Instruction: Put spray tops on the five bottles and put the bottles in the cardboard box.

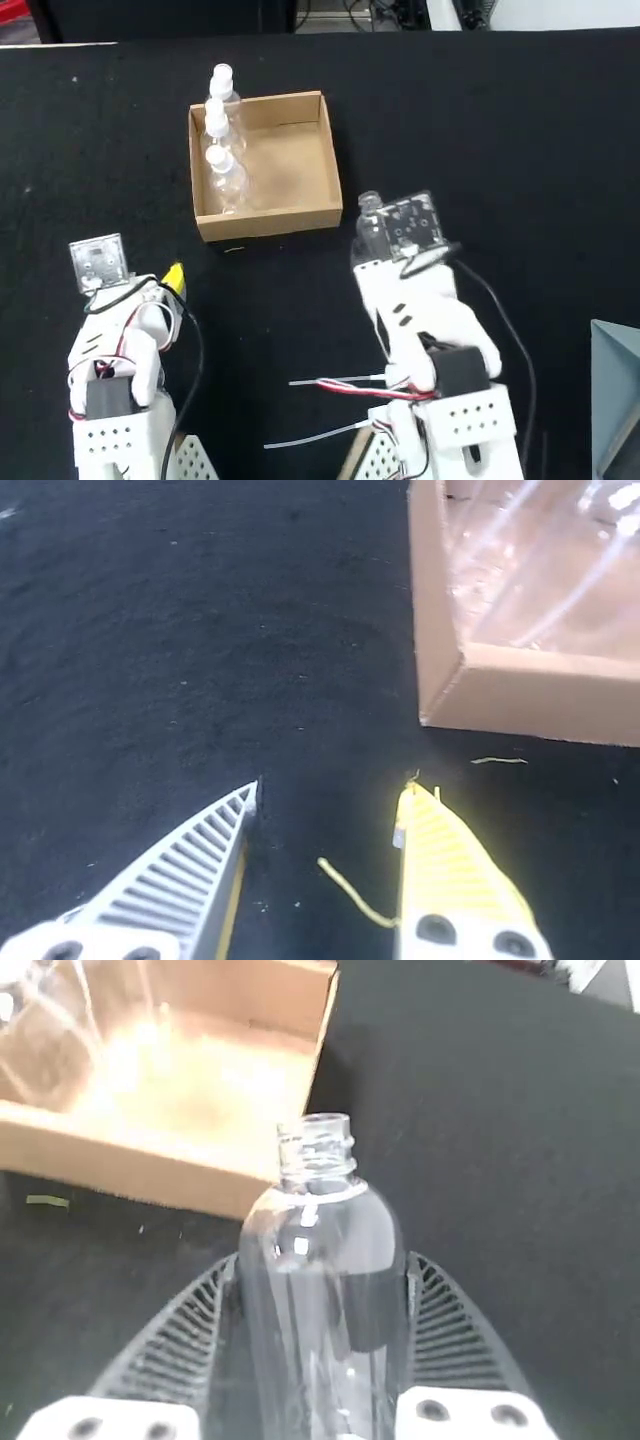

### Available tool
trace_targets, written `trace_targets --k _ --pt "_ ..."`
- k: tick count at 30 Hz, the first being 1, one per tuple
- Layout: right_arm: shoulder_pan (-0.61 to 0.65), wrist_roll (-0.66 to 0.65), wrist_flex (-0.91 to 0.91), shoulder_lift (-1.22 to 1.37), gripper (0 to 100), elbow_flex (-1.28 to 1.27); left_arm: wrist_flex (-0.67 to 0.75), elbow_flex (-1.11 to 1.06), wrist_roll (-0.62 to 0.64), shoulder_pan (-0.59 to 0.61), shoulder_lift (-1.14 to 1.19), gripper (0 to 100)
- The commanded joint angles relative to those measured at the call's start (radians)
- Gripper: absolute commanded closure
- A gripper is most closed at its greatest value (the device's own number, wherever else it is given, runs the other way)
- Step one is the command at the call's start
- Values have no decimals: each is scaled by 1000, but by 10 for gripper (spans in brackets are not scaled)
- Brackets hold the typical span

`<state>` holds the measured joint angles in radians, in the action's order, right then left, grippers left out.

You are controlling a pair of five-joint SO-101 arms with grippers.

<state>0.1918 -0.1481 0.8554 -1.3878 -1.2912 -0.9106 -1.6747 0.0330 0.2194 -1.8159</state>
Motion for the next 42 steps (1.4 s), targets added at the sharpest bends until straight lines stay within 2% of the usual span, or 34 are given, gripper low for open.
trace_targets --k 1,5,12,18,22,26,38,42 --pt "-49 -5 3 -71 868 2 21 18 -14 -53 -12 791" --pt "-94 -3 -3 -82 868 4 21 74 -15 -68 -12 791" --pt "-170 34 -8 -85 868 16 20 140 -115 -133 -12 791" --pt "-247 98 -8 -85 868 31 18 170 -117 -255 -11 795" --pt "-288 132 -32 -85 868 31 18 211 -121 -348 -9 870" --pt "-322 132 -35 -85 868 33 18 223 -169 -458 -9 880" --pt "-331 132 -35 -85 868 38 17 220 -167 -694 -8 884" --pt "-336 161 -35 -85 868 38 -32 222 -166 -779 -8 884"
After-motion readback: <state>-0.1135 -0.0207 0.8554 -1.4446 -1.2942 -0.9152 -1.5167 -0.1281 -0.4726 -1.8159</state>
